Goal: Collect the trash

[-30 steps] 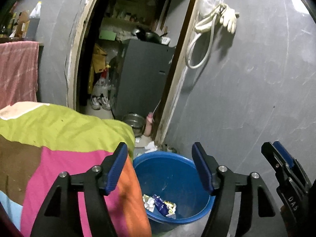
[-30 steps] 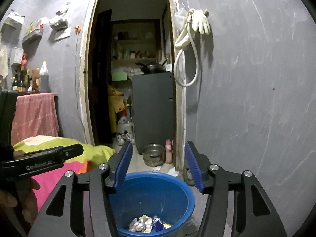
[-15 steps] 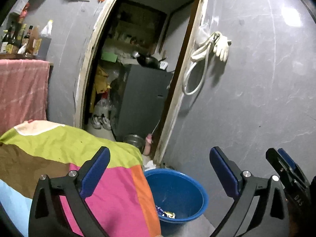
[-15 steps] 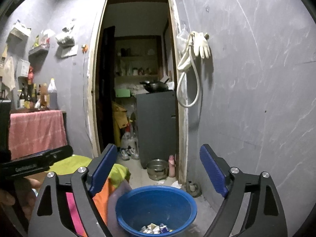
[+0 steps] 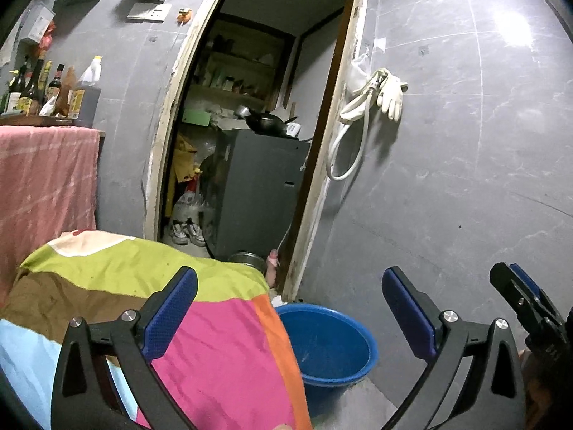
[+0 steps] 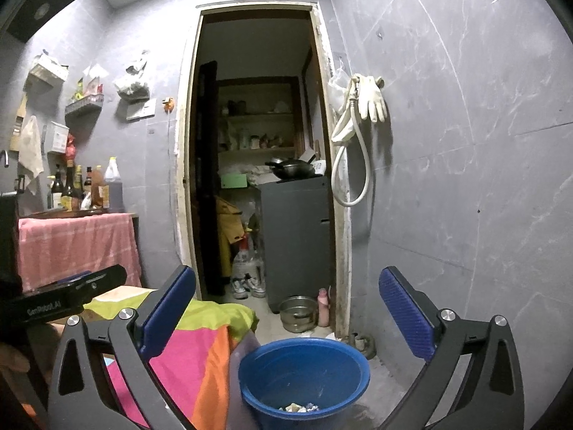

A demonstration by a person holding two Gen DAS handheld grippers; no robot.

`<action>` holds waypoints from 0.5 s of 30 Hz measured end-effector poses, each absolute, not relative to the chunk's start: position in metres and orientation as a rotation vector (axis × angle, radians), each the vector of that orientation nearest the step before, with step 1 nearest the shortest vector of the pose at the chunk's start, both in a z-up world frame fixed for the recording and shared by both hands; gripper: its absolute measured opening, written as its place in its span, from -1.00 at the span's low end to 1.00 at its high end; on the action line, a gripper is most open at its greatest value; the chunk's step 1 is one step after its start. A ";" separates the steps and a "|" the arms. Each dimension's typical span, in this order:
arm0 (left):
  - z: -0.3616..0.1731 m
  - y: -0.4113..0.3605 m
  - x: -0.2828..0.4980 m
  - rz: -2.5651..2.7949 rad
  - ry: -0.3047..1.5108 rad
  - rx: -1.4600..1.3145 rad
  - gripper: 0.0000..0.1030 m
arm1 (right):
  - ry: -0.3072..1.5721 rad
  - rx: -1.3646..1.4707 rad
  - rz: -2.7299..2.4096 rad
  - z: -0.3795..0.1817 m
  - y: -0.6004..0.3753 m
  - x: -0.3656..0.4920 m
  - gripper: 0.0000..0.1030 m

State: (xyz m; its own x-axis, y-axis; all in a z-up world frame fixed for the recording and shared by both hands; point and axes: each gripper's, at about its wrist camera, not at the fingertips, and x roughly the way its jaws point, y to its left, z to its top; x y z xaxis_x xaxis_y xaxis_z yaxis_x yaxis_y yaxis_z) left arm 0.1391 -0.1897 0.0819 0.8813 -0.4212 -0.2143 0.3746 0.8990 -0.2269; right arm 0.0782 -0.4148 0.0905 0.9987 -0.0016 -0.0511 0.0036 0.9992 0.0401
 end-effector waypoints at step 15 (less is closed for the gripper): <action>0.047 -0.174 0.094 -0.357 0.272 -0.119 0.96 | 0.078 -0.004 -0.015 0.068 -0.397 0.046 1.00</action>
State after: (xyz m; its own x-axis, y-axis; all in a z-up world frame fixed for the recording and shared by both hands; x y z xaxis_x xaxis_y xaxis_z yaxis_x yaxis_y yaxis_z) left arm 0.0942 -0.1738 0.0471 0.9011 -0.3603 -0.2414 0.3284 0.9304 -0.1628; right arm 0.0458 -0.3975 0.0677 0.9968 -0.0152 -0.0782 0.0148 0.9999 -0.0050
